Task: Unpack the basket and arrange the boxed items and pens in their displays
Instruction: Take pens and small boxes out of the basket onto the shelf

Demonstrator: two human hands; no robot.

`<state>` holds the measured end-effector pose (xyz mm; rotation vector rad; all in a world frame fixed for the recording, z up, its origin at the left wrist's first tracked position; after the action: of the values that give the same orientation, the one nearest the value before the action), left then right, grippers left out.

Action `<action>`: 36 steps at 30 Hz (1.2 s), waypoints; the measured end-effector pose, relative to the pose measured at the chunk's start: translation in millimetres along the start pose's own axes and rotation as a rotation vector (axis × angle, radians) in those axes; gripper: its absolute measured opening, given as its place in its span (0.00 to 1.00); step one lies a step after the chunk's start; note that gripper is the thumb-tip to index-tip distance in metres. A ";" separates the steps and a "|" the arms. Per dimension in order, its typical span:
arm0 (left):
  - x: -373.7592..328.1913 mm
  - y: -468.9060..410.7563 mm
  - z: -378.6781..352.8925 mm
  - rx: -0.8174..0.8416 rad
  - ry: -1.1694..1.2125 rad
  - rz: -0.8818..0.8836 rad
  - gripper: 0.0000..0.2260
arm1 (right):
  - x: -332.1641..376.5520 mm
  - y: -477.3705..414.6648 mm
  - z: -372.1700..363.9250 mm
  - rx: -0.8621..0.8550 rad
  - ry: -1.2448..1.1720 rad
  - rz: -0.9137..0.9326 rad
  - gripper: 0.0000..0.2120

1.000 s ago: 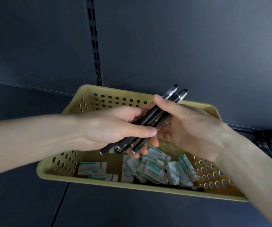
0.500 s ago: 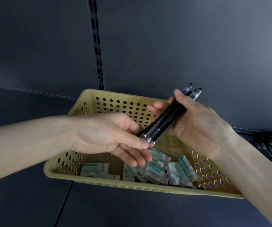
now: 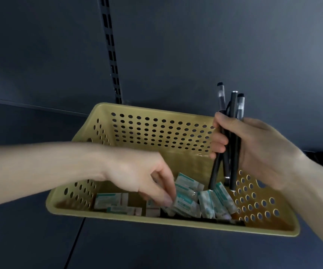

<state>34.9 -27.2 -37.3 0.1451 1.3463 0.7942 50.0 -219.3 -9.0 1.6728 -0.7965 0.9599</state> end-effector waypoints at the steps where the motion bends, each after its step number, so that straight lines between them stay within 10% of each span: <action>1: -3.3 -4.6 -3.9 0.023 -0.027 -0.001 0.11 | -2.2 0.7 0.8 -0.005 0.059 0.000 0.09; 10: -12.0 -25.7 -23.3 0.082 -0.401 0.071 0.11 | -9.2 2.6 3.8 0.063 0.255 0.018 0.13; 36: -15.0 -22.7 -11.2 0.158 -0.382 0.127 0.11 | -8.7 3.2 1.4 0.091 0.270 -0.015 0.12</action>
<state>34.4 -56.5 -40.0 0.4870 1.0422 0.7225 43.5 -221.0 -15.5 1.5802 -0.5661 1.1962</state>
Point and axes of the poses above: each hand's wrist, its own y-axis away from the middle knuckle, its own z-axis out of the back of the hand, x = y × z, the point moved 2 cm from there along -y, towards the middle knuckle, and after that the axes turned 5 degrees about -z, right-handed, at the moved point
